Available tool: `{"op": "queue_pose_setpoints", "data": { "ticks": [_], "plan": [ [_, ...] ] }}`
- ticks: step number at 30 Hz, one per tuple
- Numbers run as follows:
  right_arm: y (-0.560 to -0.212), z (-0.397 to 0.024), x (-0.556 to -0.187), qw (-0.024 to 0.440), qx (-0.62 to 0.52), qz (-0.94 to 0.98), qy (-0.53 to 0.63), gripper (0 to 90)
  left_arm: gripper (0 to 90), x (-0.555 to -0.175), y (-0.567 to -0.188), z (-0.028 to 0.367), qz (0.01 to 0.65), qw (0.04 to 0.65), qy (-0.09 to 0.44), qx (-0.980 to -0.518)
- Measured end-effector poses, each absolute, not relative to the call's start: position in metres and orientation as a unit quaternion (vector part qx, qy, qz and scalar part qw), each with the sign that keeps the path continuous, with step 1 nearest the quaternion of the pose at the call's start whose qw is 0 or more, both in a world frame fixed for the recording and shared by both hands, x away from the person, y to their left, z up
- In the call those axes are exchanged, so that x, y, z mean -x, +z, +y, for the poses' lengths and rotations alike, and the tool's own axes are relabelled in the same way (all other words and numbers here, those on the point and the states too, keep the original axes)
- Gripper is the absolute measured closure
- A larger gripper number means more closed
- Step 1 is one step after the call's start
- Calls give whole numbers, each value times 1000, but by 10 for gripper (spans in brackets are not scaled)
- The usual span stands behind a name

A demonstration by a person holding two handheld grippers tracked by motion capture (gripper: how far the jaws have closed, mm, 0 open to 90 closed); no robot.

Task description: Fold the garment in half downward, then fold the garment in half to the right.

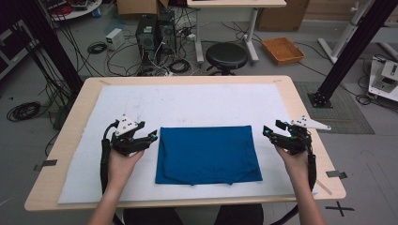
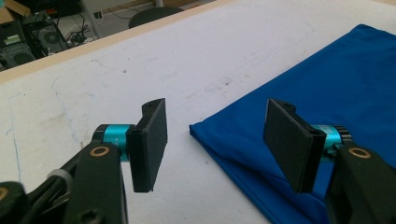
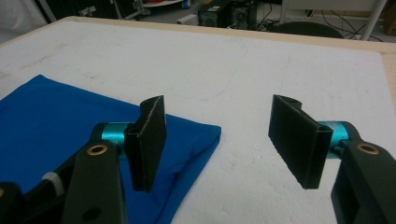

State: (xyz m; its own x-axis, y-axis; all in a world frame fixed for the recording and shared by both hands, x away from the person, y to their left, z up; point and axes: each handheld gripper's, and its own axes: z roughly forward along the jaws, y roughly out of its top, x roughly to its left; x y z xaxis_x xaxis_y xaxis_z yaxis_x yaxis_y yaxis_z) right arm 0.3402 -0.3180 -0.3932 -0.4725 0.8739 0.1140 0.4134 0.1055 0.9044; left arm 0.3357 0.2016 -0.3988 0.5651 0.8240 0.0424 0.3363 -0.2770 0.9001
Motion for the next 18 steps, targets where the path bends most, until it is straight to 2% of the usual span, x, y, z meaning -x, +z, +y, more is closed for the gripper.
{"op": "queue_pose_setpoints", "data": {
  "ticks": [18],
  "plan": [
    [-394,-318,-343,234,-459,703,490,369,399,-334,-398,202,392,473,248,-749]
  ]
}}
